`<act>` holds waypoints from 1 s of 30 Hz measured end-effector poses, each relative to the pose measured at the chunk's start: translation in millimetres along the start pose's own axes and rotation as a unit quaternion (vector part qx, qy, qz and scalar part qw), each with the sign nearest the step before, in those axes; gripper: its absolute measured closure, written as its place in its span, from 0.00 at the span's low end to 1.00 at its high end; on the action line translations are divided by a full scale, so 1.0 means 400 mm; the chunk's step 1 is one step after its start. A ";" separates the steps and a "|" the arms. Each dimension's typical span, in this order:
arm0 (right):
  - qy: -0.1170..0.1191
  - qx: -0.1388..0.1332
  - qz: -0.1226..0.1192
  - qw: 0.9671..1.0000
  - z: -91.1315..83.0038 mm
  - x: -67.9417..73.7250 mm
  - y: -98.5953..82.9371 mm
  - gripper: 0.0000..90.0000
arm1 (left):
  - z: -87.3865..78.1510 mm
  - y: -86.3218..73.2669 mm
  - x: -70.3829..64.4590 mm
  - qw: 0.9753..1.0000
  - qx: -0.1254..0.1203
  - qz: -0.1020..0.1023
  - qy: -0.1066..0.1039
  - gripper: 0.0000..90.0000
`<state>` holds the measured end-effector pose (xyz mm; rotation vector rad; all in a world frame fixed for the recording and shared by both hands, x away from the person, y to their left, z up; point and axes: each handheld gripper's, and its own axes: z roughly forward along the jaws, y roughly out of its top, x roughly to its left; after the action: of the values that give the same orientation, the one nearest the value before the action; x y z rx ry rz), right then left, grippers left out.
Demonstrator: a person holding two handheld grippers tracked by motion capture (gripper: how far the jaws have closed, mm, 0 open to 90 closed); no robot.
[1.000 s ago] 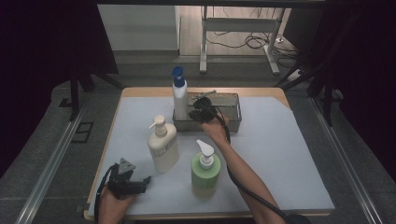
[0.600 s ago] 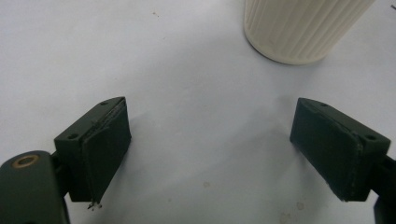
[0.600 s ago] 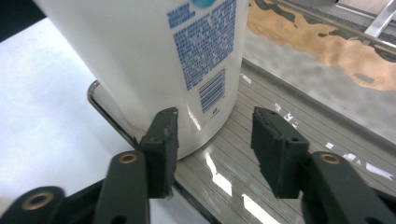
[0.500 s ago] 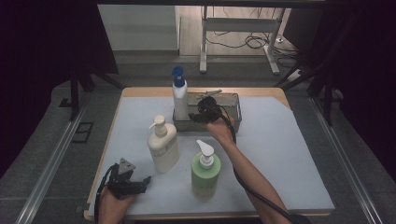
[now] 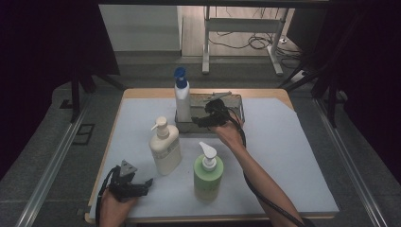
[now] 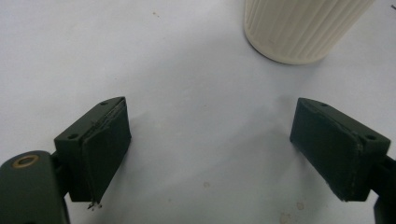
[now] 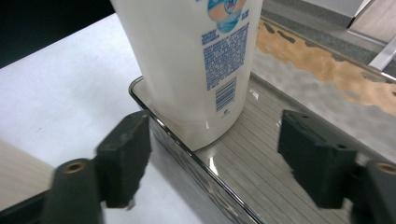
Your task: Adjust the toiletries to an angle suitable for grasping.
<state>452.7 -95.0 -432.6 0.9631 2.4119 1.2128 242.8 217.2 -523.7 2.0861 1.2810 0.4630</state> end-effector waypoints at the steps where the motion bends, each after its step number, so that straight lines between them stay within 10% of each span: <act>1: 0.001 -0.001 -0.001 1.000 -0.004 0.000 -0.001 0.23 | 0.000 0.000 0.000 1.000 0.000 0.000 0.000 0.14; 17: -0.001 0.010 -0.030 0.999 -0.081 0.012 -0.017 0.00 | 0.000 0.000 0.000 1.000 0.000 0.000 0.000 0.14; 30: 0.003 0.015 -0.033 0.999 -0.147 0.014 -0.043 0.00 | 0.000 0.000 0.000 1.000 0.000 0.000 0.001 0.14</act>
<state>411.2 -134.3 -410.1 0.8810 2.4518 1.1614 242.7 217.0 -523.7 2.0868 1.2814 0.4645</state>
